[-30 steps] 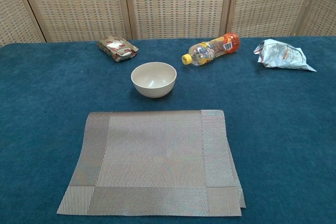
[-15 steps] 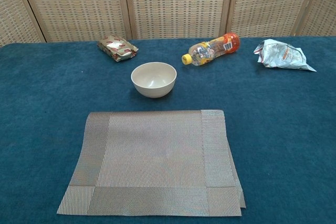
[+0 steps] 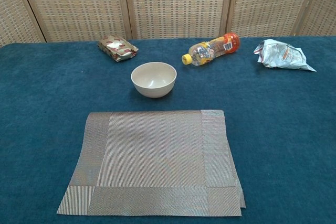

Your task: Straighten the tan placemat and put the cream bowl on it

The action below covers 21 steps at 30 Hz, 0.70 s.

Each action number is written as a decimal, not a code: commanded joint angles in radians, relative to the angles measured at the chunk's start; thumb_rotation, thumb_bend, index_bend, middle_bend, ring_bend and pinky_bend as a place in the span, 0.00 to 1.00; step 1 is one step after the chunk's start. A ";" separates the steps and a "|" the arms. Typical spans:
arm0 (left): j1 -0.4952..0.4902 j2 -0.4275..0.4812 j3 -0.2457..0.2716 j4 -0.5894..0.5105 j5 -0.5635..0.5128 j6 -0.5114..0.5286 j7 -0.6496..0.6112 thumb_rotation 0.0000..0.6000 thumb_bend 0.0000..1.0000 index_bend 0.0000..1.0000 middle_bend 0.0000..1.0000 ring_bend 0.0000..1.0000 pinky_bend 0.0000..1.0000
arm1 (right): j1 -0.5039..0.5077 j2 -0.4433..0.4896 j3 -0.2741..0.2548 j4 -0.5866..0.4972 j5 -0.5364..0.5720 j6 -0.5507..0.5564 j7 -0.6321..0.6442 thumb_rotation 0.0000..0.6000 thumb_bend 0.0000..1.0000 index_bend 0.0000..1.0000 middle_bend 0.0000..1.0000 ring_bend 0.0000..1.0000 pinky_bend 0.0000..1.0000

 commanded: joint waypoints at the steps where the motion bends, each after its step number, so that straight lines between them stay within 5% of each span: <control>1: -0.025 -0.045 0.015 0.003 0.022 -0.052 0.044 1.00 0.07 0.23 0.00 0.00 0.00 | 0.000 0.003 0.001 -0.002 0.002 -0.001 0.005 1.00 0.17 0.00 0.00 0.00 0.00; 8: -0.047 -0.152 0.040 0.057 0.013 -0.151 0.106 1.00 0.07 0.23 0.00 0.00 0.00 | -0.002 0.010 0.002 -0.006 0.001 0.005 0.019 1.00 0.17 0.00 0.00 0.00 0.00; 21: -0.065 -0.287 0.047 0.189 -0.020 -0.215 0.136 1.00 0.08 0.03 0.00 0.00 0.00 | -0.002 0.018 0.004 -0.008 0.000 0.008 0.035 1.00 0.17 0.00 0.00 0.00 0.00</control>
